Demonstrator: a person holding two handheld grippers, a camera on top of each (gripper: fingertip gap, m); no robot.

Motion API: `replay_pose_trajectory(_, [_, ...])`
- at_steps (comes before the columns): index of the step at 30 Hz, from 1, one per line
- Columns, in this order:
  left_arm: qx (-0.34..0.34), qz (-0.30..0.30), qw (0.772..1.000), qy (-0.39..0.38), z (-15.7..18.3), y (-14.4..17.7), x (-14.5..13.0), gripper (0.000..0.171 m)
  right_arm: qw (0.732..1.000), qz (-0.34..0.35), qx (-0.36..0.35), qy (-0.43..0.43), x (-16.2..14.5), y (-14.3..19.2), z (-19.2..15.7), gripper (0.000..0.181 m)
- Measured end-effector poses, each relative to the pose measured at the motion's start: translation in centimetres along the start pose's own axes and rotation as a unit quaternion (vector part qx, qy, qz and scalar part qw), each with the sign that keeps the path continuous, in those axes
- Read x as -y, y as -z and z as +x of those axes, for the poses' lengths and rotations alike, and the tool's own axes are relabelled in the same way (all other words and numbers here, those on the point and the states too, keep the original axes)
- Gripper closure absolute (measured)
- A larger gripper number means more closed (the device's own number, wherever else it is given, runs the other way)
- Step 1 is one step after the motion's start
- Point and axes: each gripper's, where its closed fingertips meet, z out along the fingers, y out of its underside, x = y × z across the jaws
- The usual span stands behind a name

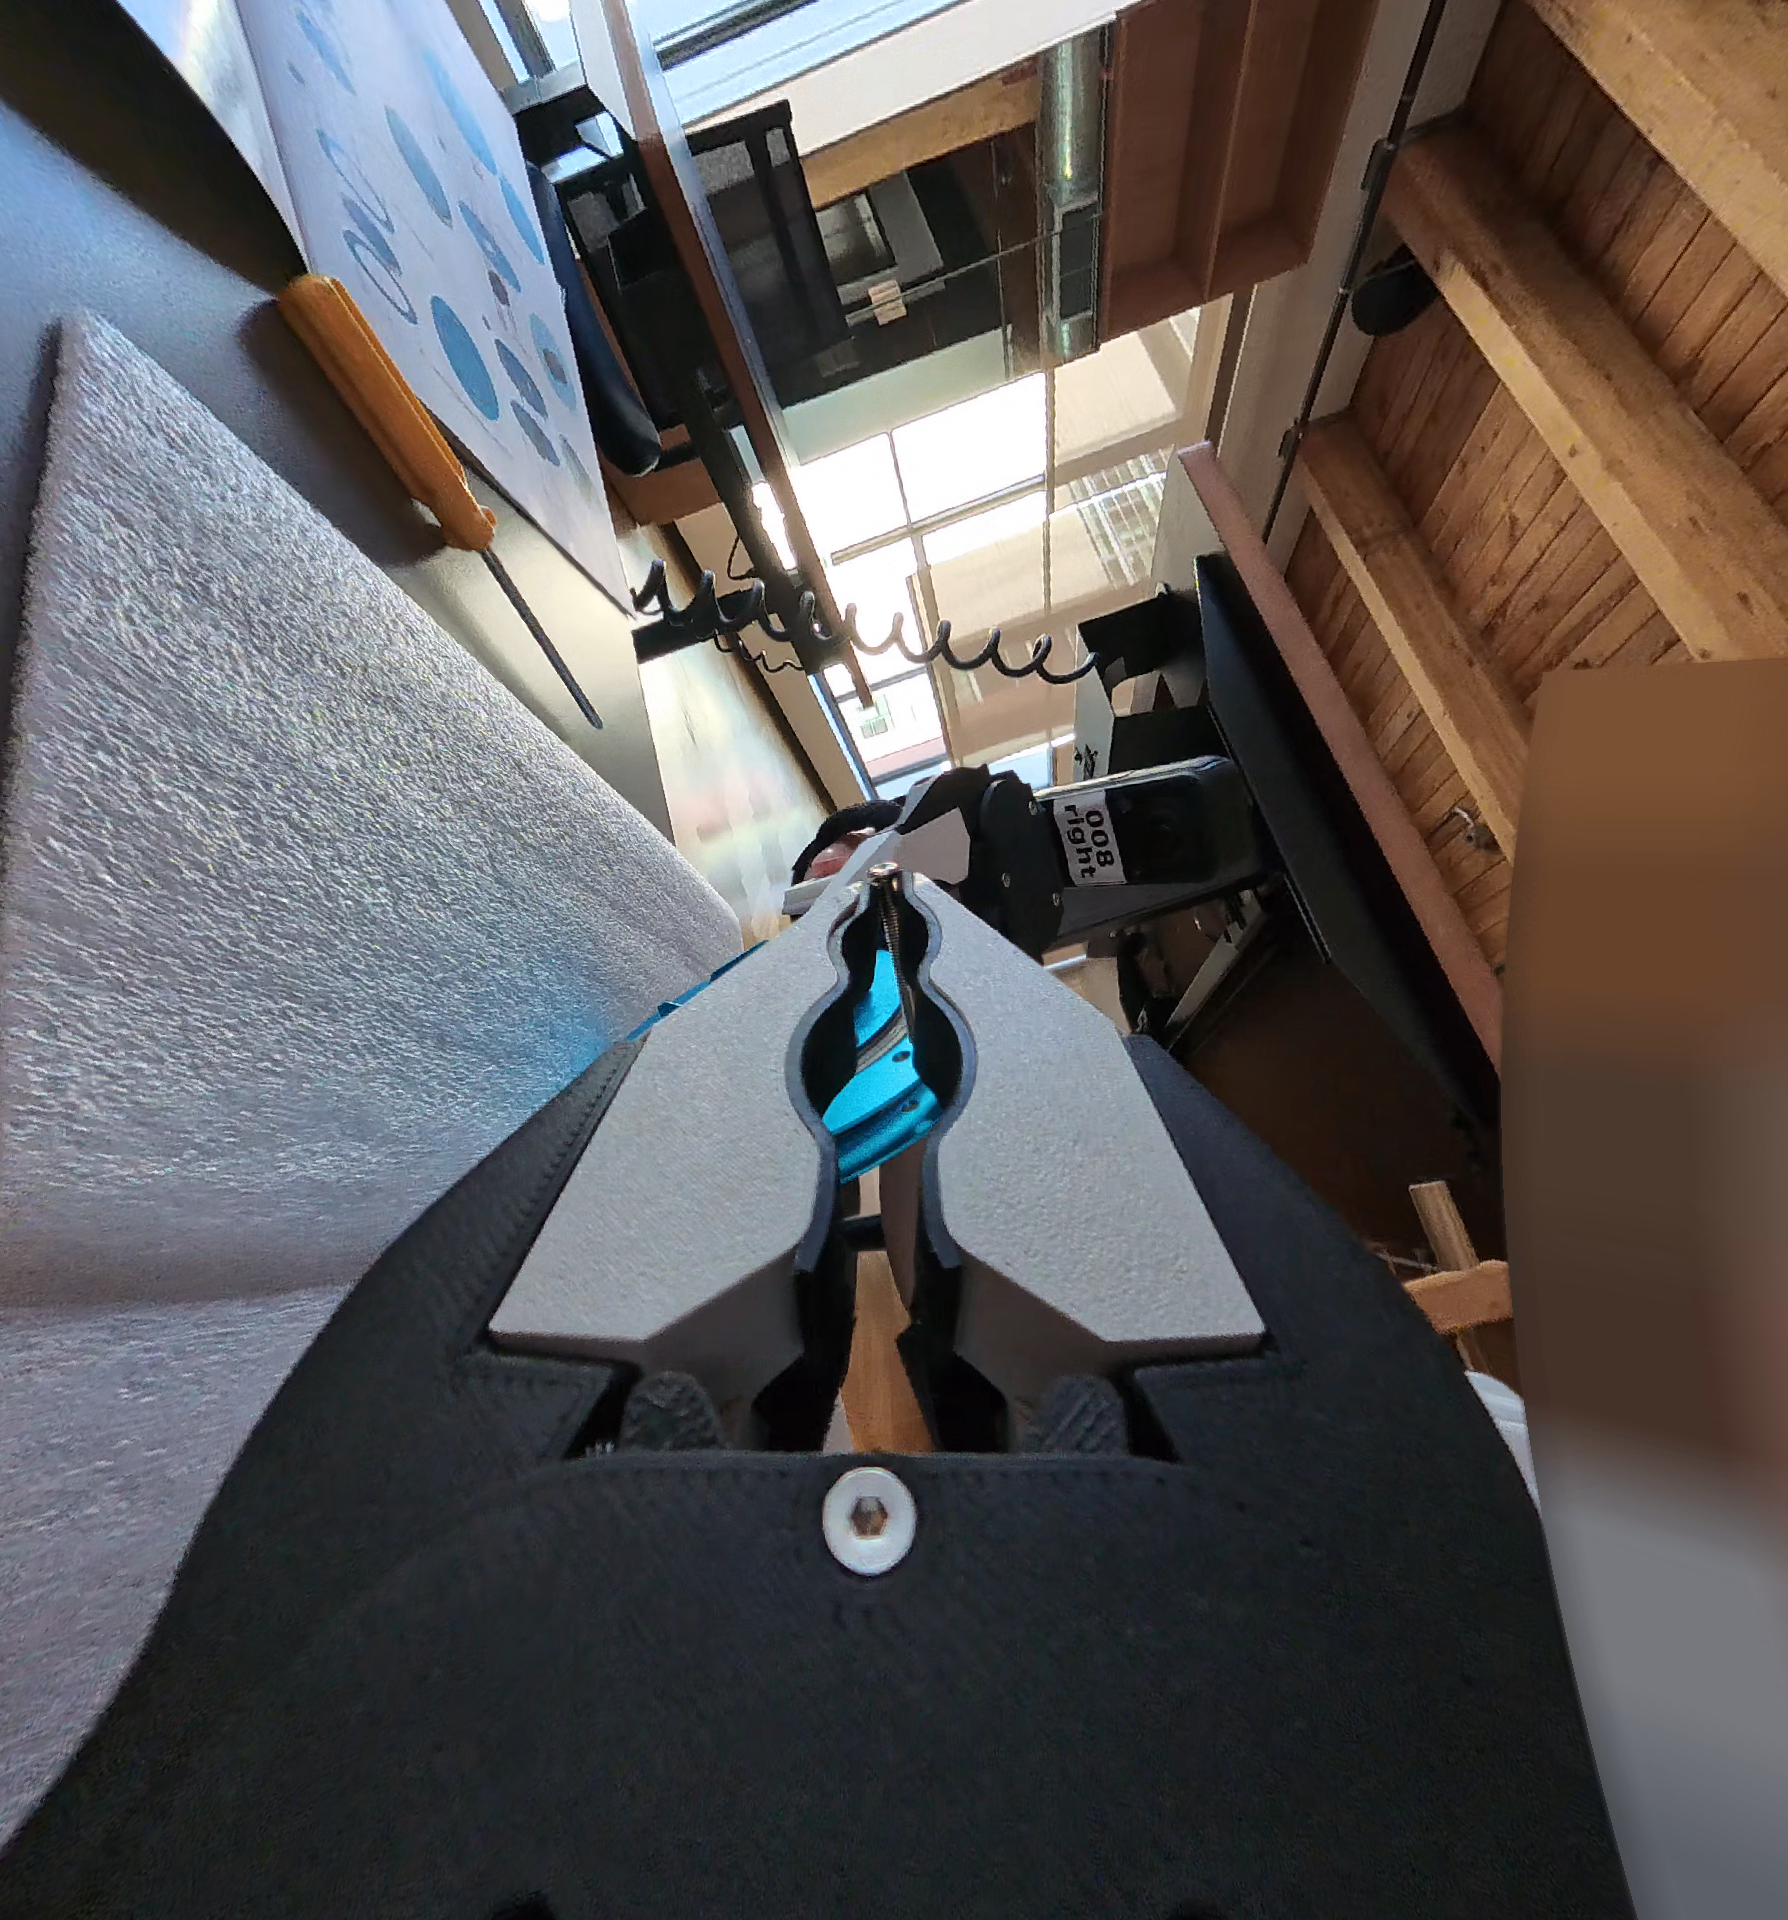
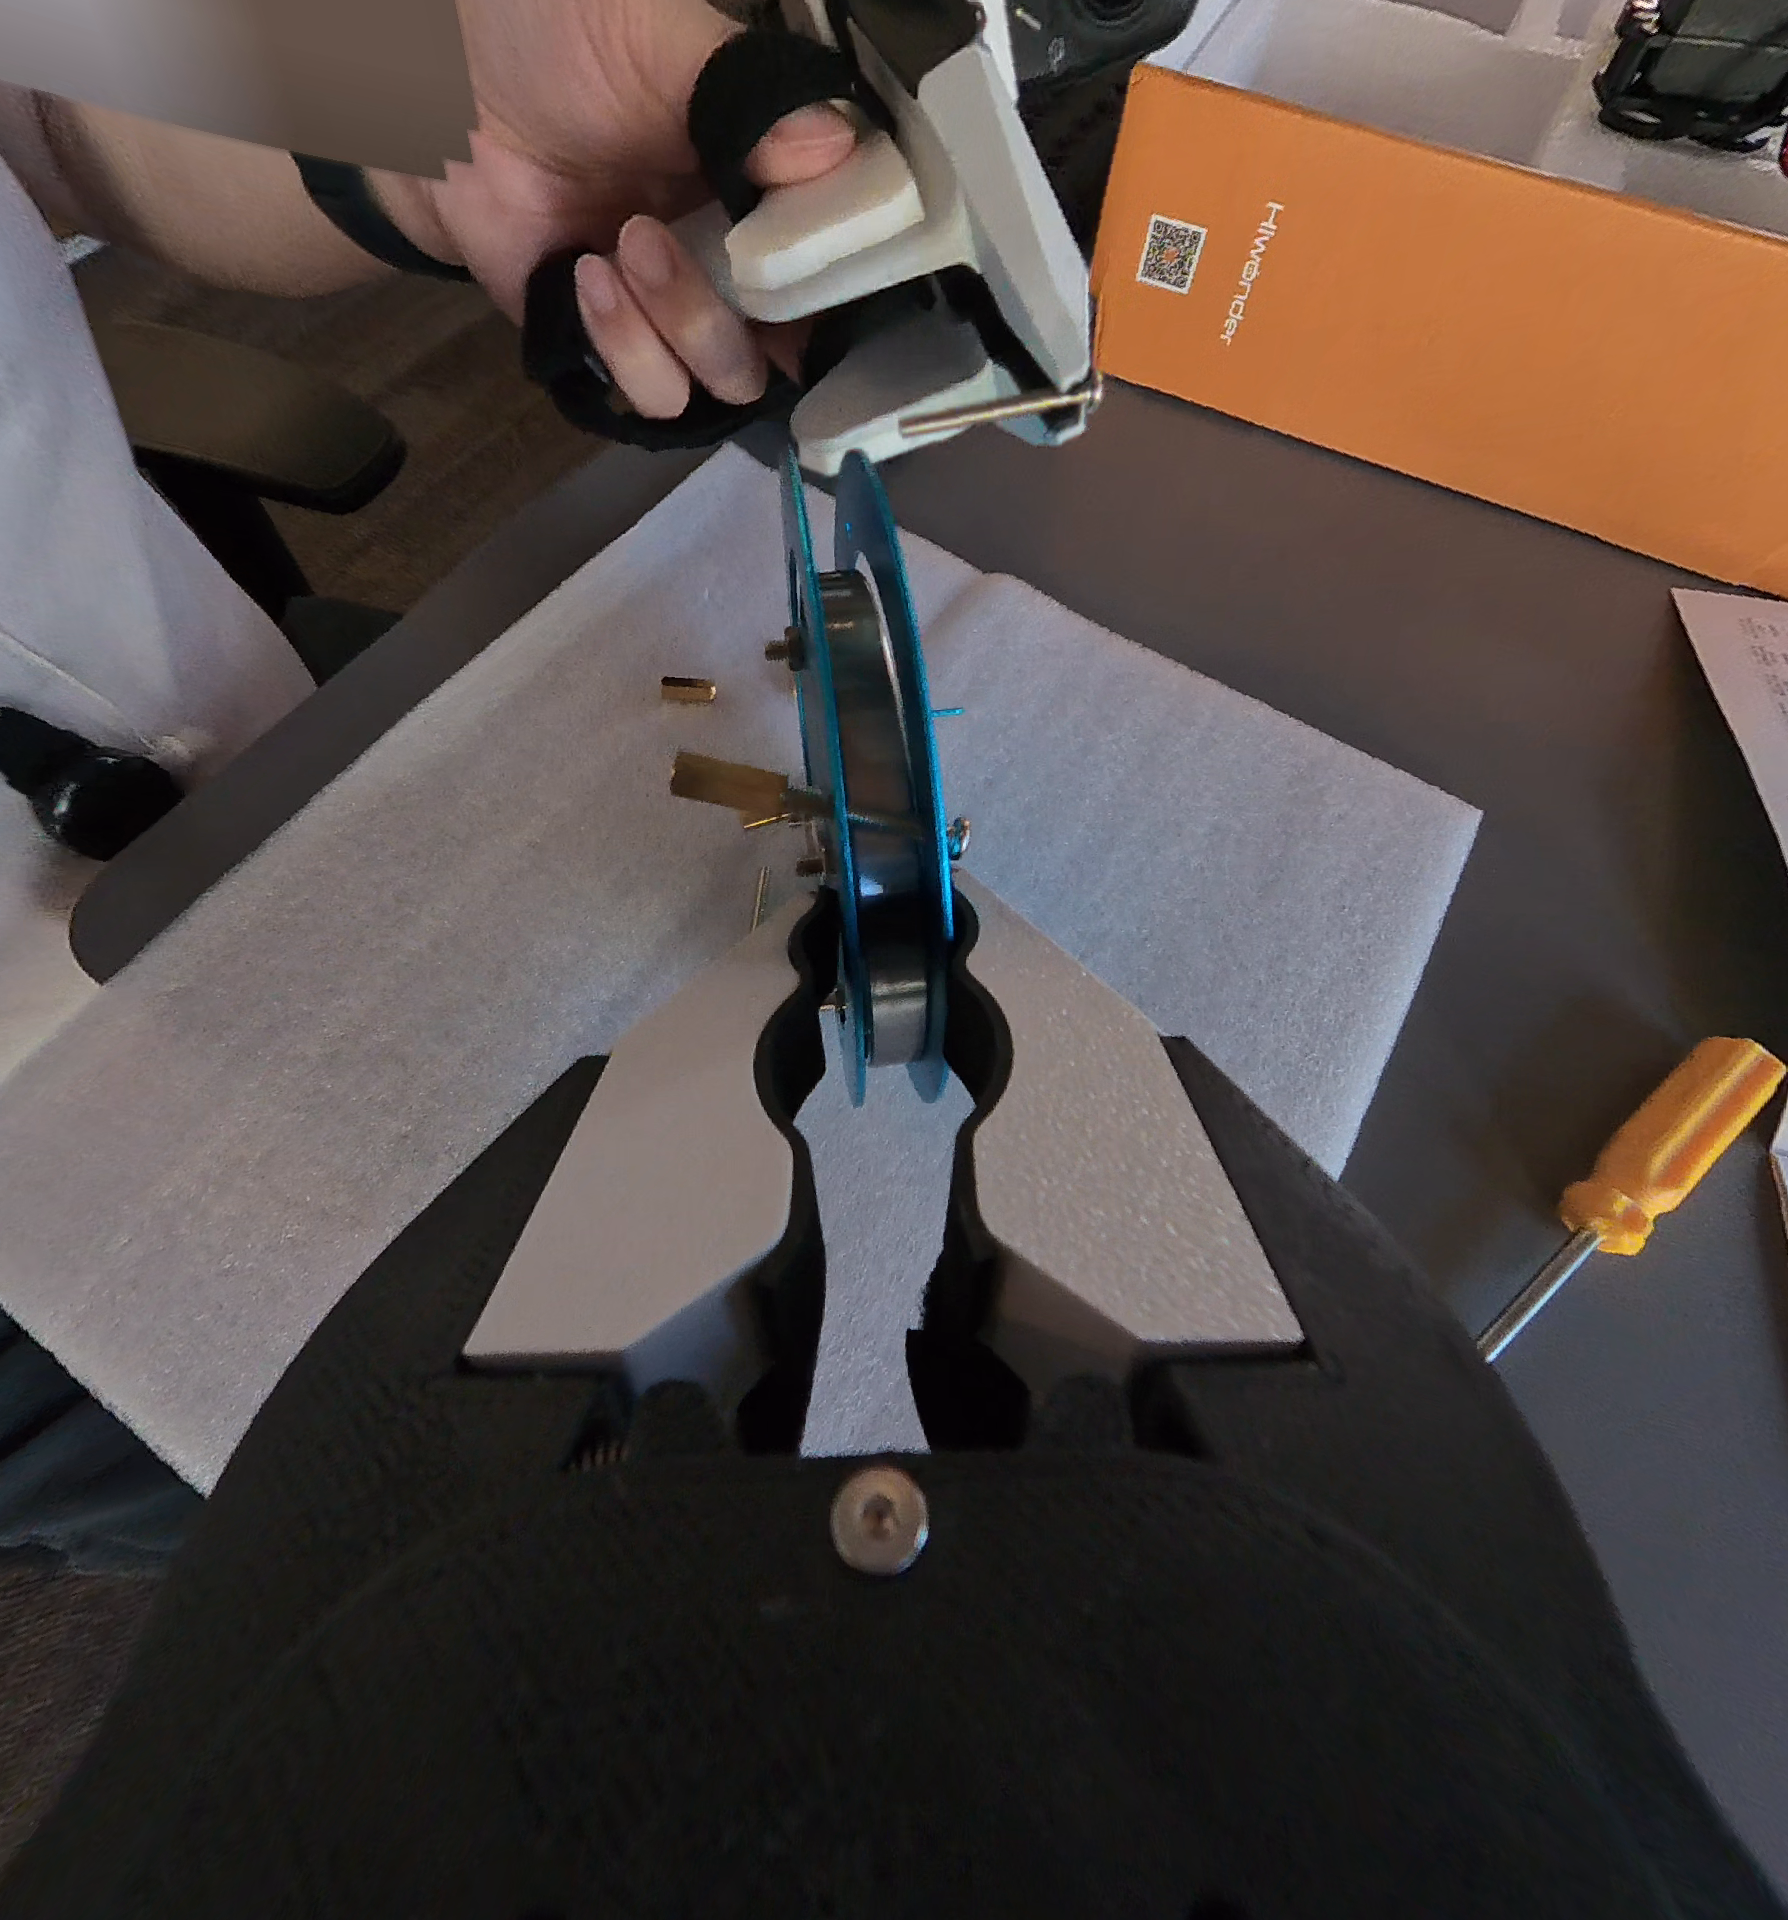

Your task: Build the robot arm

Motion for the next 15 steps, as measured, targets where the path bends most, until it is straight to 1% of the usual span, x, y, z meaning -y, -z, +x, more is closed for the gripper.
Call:
replay_pose_trajectory(3, [-0.012, 0.003, 1.000, 0.020, 0.0, -0.6, -0.3, 0.170, 1.000, 0.002, 0.000, -0.003, 0.0, 0.0, 0.0, 0.165])
replay_pose_trajectory(7, [0.001, 0.001, 1.000, 0.022, -0.9, -1.1, -0.8, 0.171, 1.000, 0.002, 0.003, -0.006, 0.0, -0.1, 0.1, 0.165])
replay_pose_trajectory(11, [-0.009, 0.002, 0.999, 0.039, -1.0, -1.4, -0.9, 0.171, 1.000, -0.004, 0.005, -0.006, 0.0, -0.1, 0.2, 0.165])
replay_pose_trajectory(15, [-0.007, -0.004, 0.999, 0.052, -1.3, -1.7, -1.6, 0.171, 1.000, -0.009, 0.008, -0.007, -0.1, 0.0, 0.2, 0.165])
